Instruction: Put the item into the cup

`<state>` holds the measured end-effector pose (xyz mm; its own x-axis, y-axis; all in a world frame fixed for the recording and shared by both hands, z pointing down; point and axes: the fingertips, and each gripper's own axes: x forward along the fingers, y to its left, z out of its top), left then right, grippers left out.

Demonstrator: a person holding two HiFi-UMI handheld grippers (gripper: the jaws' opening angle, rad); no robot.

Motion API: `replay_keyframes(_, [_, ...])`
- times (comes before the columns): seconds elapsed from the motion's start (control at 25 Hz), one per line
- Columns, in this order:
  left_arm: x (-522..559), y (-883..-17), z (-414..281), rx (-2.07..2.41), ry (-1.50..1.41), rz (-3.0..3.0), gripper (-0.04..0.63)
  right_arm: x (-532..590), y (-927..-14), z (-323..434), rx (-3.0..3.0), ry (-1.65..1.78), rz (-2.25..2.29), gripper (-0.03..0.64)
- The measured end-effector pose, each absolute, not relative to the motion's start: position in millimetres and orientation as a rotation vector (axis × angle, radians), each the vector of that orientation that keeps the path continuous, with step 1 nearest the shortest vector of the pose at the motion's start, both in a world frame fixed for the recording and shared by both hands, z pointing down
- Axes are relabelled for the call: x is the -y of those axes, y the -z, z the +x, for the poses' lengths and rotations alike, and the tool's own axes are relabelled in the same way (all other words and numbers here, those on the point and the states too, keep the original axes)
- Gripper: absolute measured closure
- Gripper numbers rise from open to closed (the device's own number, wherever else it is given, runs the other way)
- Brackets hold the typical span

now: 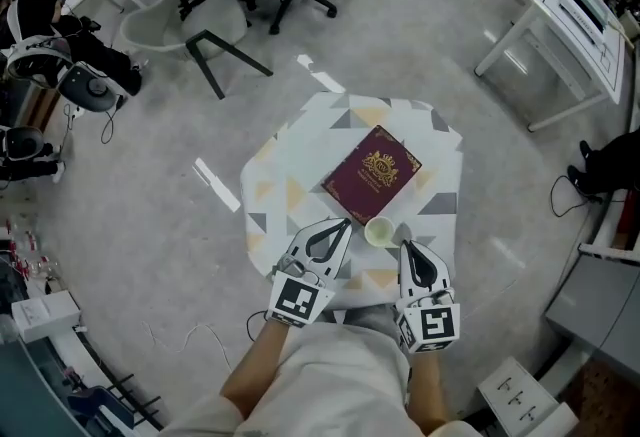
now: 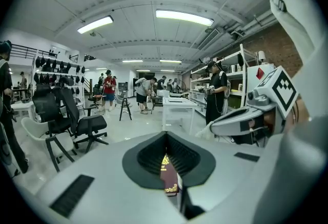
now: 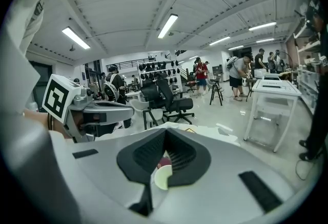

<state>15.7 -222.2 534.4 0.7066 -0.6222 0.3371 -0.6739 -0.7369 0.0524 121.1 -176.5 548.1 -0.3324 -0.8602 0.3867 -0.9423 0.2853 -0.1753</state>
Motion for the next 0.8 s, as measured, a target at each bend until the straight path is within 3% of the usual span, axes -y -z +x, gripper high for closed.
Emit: replay_keyframes(0.8, [212.7, -592.8, 35.5, 0.919, -0.55, 2.684, 0.583, 168.2, -606.9, 122.4, 2.257, -0.701, 1.605, 0.612])
